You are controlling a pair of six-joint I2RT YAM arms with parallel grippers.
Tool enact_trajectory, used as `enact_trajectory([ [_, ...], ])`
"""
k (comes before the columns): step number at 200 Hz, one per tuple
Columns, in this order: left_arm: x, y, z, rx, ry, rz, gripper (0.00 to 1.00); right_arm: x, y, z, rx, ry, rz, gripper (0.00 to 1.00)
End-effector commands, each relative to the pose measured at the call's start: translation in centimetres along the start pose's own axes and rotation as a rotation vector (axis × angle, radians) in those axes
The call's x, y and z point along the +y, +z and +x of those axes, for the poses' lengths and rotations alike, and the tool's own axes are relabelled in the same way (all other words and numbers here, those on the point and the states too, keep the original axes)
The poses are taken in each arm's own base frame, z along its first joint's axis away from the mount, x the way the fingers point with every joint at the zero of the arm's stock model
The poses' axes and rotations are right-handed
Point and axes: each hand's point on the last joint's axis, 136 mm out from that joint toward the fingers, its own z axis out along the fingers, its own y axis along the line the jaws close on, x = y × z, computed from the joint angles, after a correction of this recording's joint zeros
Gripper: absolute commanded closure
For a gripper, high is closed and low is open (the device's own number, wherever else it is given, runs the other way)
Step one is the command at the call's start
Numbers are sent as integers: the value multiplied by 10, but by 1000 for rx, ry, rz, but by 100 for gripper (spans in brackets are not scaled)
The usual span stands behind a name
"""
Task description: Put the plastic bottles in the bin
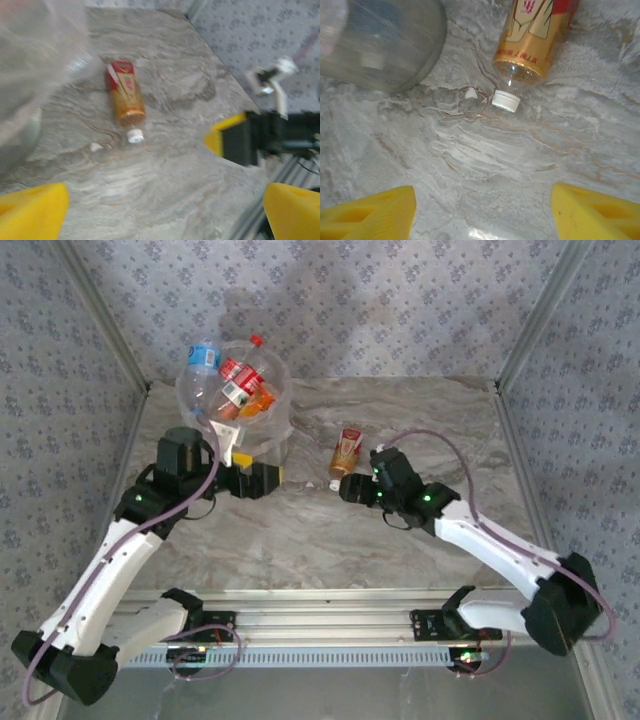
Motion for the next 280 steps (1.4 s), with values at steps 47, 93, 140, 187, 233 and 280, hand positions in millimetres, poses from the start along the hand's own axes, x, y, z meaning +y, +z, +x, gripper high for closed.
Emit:
enact_trajectory([
  [47, -29, 5, 25, 11, 49, 140, 0, -14, 74, 4, 19, 167, 42, 30],
  [93, -34, 3, 32, 28, 37, 167, 0, -23, 104, -2, -13, 232, 70, 33],
  [140, -38, -3, 44, 15, 15, 170, 0, -28, 128, -4, -22, 260, 88, 35],
  [187, -35, -6, 44, -9, 0, 155, 0, -28, 143, -7, -27, 266, 82, 39],
  [233, -32, 0, 50, 11, -23, 149, 0, -32, 155, -9, -25, 262, 98, 49],
  [280, -28, 11, 52, 6, -90, 144, 0, -40, 137, -11, -39, 191, 139, 62],
])
